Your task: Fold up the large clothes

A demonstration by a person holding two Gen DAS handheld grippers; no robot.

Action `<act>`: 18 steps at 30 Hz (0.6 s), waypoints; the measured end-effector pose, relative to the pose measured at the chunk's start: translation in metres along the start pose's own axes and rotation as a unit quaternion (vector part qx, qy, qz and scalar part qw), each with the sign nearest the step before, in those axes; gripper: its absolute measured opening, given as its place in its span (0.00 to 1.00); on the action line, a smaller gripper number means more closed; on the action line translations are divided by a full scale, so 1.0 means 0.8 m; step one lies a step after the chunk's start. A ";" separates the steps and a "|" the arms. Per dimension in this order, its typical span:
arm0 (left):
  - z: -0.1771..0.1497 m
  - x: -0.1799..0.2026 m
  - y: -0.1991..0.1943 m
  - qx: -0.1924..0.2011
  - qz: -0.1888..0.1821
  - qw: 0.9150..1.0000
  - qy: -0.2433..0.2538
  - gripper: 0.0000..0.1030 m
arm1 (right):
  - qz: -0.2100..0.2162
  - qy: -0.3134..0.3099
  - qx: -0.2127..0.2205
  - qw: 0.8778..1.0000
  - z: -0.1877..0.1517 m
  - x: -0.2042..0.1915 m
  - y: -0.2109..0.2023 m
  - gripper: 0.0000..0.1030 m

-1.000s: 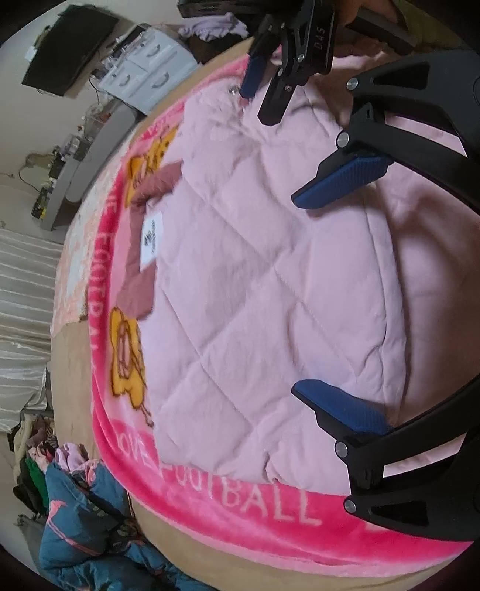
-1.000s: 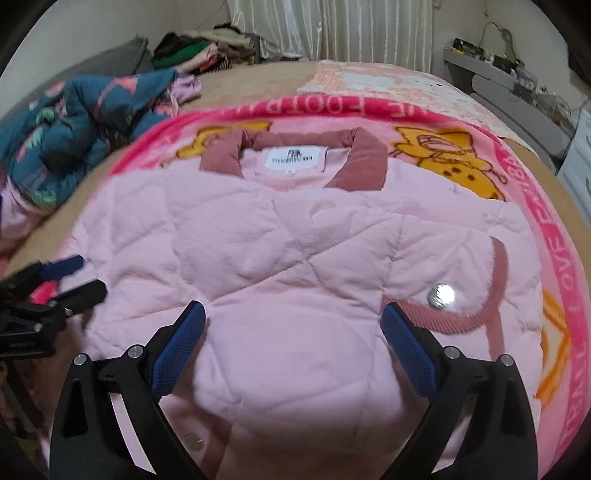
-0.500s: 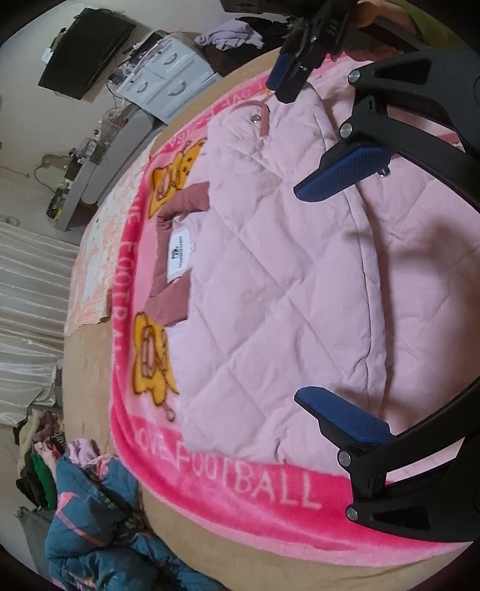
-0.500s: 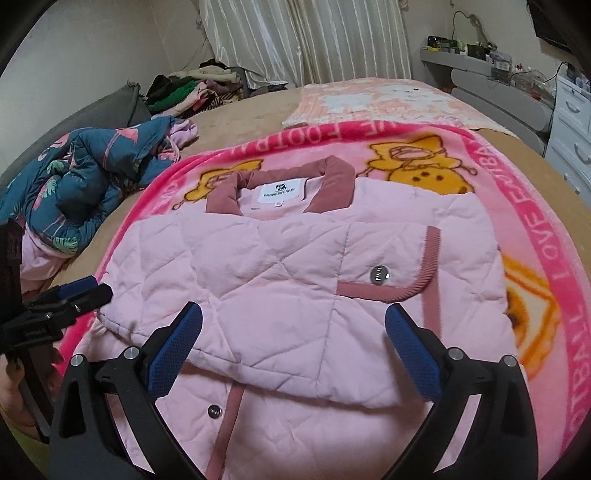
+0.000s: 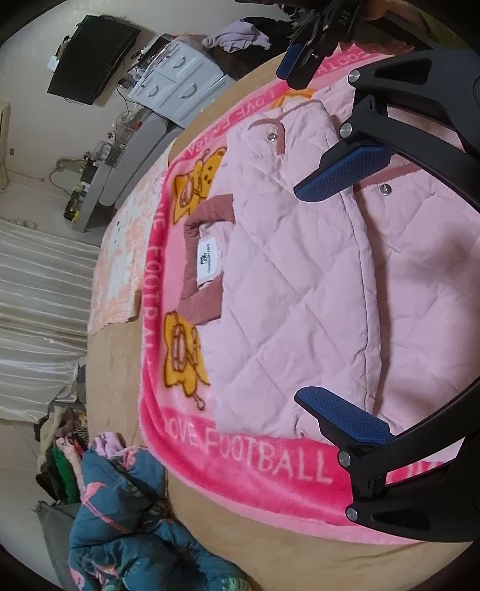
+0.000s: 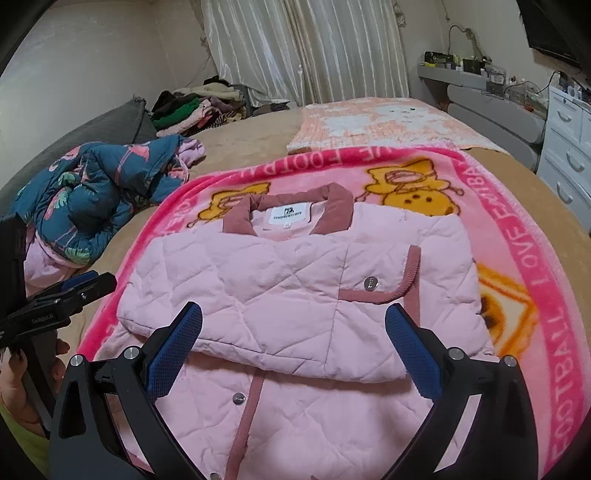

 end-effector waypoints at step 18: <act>-0.005 0.007 -0.100 0.059 0.010 0.998 0.014 0.91 | 0.018 0.012 0.073 0.997 0.017 -0.024 -0.095 0.96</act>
Point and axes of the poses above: each gripper's, at about its wrist camera, not at the fingertips, and y roughly the way its jaws point, x to its right, z to its top, the point moved 8 cm from there along y, roughly the way its jaws point, and after that the axes turned 6 degrees about z, right-handed, at the moved point
